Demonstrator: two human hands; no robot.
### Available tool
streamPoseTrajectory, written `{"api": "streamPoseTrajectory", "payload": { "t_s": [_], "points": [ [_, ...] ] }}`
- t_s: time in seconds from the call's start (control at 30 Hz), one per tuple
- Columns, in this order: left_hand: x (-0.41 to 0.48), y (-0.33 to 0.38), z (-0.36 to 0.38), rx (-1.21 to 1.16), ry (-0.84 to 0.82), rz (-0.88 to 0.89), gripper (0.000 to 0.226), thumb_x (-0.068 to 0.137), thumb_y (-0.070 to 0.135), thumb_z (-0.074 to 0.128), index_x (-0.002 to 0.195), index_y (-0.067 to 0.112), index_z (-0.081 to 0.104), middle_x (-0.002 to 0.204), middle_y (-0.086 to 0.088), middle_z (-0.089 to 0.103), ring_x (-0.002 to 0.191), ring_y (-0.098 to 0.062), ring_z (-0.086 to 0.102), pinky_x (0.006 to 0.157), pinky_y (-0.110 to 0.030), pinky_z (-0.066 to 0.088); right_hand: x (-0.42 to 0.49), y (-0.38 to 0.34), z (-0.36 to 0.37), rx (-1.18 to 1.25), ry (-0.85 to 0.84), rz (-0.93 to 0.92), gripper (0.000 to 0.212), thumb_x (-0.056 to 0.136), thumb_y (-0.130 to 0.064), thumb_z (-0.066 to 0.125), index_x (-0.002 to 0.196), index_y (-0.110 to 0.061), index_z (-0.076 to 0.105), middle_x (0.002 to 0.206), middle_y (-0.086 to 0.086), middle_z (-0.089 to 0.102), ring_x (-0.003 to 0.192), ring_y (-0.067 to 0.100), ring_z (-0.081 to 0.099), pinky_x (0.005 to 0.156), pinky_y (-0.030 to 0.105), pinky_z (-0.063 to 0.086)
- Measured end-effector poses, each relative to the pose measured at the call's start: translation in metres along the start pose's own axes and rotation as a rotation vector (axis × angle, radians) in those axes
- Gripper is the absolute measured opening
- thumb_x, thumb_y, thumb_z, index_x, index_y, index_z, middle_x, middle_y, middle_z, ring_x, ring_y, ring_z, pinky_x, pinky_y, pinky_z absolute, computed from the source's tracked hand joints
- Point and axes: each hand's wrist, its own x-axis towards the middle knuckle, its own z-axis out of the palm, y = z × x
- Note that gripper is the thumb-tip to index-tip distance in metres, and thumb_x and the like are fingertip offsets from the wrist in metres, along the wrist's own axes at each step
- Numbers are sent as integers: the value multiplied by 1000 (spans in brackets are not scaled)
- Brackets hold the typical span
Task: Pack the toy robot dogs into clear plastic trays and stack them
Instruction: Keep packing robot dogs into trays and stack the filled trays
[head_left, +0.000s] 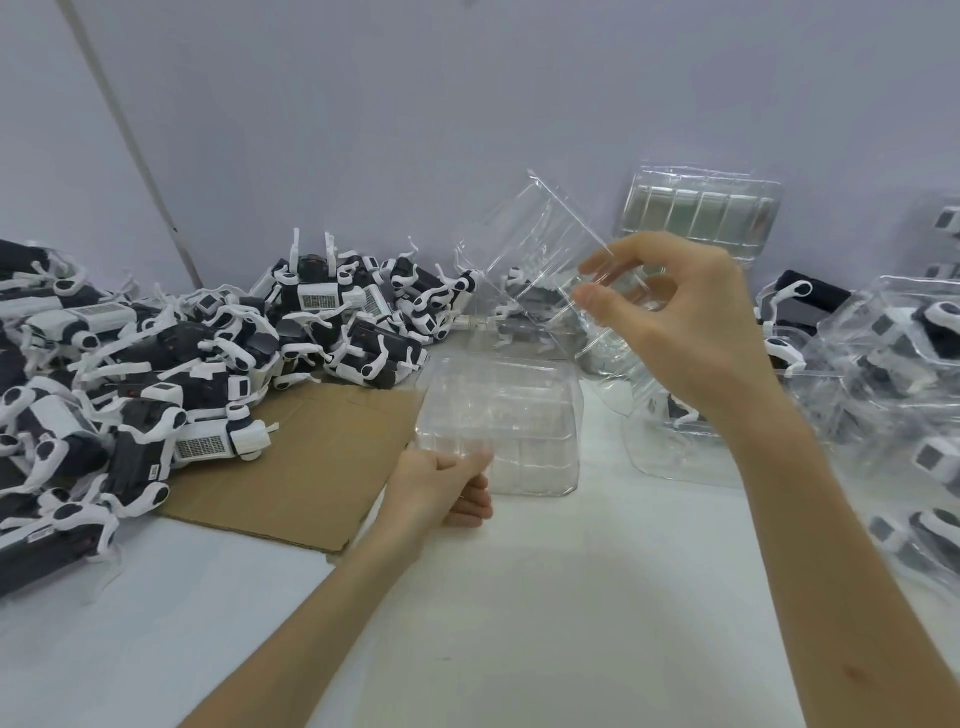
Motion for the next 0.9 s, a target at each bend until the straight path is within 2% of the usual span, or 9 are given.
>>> {"api": "streamPoseTrajectory", "payload": {
  "t_s": [0.1,0.17,0.2,0.27,0.33,0.6,0.7,0.8,0.9],
  "points": [
    [-9,-8,0,477,420,618,37,88,35,73,60,15,59,53,7,55,56,-9,52,57,-25,45,0,0,0,-9,1,-3,14,84,-28,79,95,-24,73,89,-10,71,75,23,67,70,27,55],
    [-12,-1,-3,687,589,1006,18,87,40,70,83,23,66,82,10,60,81,-11,53,71,-21,38,0,-1,0,-5,-4,-3,14,84,-28,79,96,-23,73,88,-10,70,74,23,67,70,28,55],
    [-9,2,-1,801,586,1066,30,85,47,68,105,24,67,105,4,62,100,-16,54,84,-27,39,0,-2,1,-4,-9,-3,14,84,-27,79,96,-23,73,88,-10,70,74,23,67,70,28,55],
    [5,3,1,1080,451,944,66,84,60,60,141,28,49,144,-8,46,135,-27,40,108,-45,30,-1,-4,3,-5,-18,-5,14,84,-27,79,96,-22,73,87,-10,70,74,23,68,71,29,56],
    [20,-2,9,1294,308,750,76,91,64,48,155,34,22,162,-11,21,150,-31,16,117,-56,18,-2,-5,4,-8,-26,-5,14,84,-26,79,97,-21,73,87,-11,70,75,23,68,73,33,57],
    [90,-3,40,1277,107,574,76,97,51,49,157,33,8,165,-11,8,153,-32,-3,117,-63,6,-1,1,4,-1,-29,6,12,84,-27,79,94,-25,73,87,-11,71,75,20,68,69,26,54],
    [108,18,42,1022,-22,604,79,95,40,59,158,30,13,167,-7,-5,152,-28,-14,119,-59,-3,0,5,2,-8,-34,14,12,83,-27,79,94,-25,73,85,-11,70,75,19,67,69,23,53],
    [102,23,33,588,116,771,62,94,19,62,151,24,39,165,0,17,152,-16,10,122,-39,8,0,6,3,5,-49,15,13,83,-26,80,94,-24,73,84,-12,70,76,16,66,71,23,53],
    [83,13,22,283,88,650,38,97,10,57,134,17,58,141,3,50,133,-15,46,112,-24,34,0,4,2,-12,-81,3,14,84,-27,79,97,-24,73,89,-10,70,78,15,66,75,29,54]
  ]
}}
